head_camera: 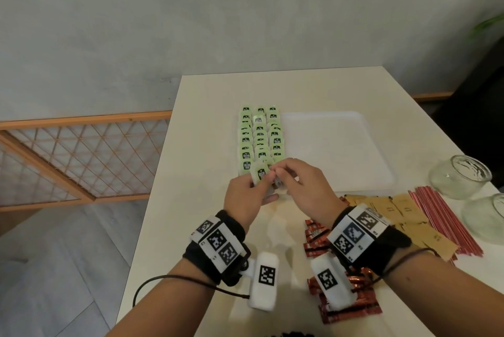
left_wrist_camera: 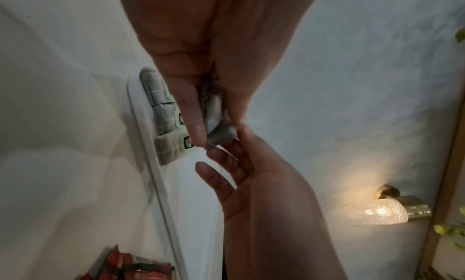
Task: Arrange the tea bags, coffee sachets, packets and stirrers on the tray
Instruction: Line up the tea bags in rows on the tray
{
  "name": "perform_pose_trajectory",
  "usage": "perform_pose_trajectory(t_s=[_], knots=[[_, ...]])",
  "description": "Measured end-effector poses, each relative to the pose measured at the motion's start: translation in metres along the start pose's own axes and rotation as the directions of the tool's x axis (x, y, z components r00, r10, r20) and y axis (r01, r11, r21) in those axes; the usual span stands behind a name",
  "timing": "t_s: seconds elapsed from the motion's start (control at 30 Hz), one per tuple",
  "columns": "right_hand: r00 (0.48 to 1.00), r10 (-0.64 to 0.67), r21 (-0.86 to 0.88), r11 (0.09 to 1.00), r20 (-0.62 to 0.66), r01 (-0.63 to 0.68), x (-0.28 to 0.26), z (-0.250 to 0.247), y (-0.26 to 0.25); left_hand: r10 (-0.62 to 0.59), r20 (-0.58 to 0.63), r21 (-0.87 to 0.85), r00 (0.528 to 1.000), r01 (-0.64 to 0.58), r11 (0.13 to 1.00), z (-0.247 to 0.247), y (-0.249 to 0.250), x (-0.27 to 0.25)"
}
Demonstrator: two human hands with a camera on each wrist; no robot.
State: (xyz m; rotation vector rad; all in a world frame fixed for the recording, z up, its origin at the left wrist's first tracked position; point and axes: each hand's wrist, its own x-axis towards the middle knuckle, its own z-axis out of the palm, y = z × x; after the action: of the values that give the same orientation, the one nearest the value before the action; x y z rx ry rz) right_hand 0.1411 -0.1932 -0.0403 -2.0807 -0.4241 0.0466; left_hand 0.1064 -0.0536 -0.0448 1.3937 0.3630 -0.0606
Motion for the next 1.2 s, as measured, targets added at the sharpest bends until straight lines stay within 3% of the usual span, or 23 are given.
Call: perform_pose_trajectory(t_s=[0.13, 0.27, 0.5, 0.63, 0.8, 0.93, 1.2], knots=[[0.999, -0.025, -0.014, 1.0, 0.028, 0.025, 0.003, -0.004, 0.002, -0.041, -0.008, -0.052, 0.999, 0.041, 0.998, -0.006, 0.001, 0.006], [0.994, 0.099, 0.023, 0.995, -0.043, -0.098, 0.018, -0.009, 0.002, -0.045, 0.051, -0.011, 0.998, 0.046, 0.999, -0.01, 0.004, 0.009], [0.968, 0.223, 0.027, 0.974, 0.114, -0.227, 0.044, 0.003, 0.011, -0.143, 0.054, 0.034, 0.988, 0.142, 0.989, -0.027, 0.004, 0.022], [0.943, 0.27, -0.13, 0.96, 0.192, -0.249, 0.055, 0.011, 0.018, -0.218, 0.01, 0.008, 0.976, 0.217, 0.976, -0.041, 0.002, 0.031], [0.958, 0.234, -0.29, 0.94, 0.163, -0.18, 0.068, 0.013, 0.022, -0.204, 0.005, -0.056, 0.979, 0.204, 0.977, -0.053, 0.008, 0.034], [0.972, 0.186, -0.232, 0.961, 0.144, -0.15, 0.072, 0.019, 0.022, -0.198, 0.039, -0.113, 0.979, 0.201, 0.973, -0.058, 0.018, 0.037], [0.978, 0.197, -0.144, 0.972, 0.071, -0.185, 0.068, 0.015, 0.02, -0.195, 0.153, -0.059, 0.969, 0.206, 0.977, -0.052, 0.016, 0.032]])
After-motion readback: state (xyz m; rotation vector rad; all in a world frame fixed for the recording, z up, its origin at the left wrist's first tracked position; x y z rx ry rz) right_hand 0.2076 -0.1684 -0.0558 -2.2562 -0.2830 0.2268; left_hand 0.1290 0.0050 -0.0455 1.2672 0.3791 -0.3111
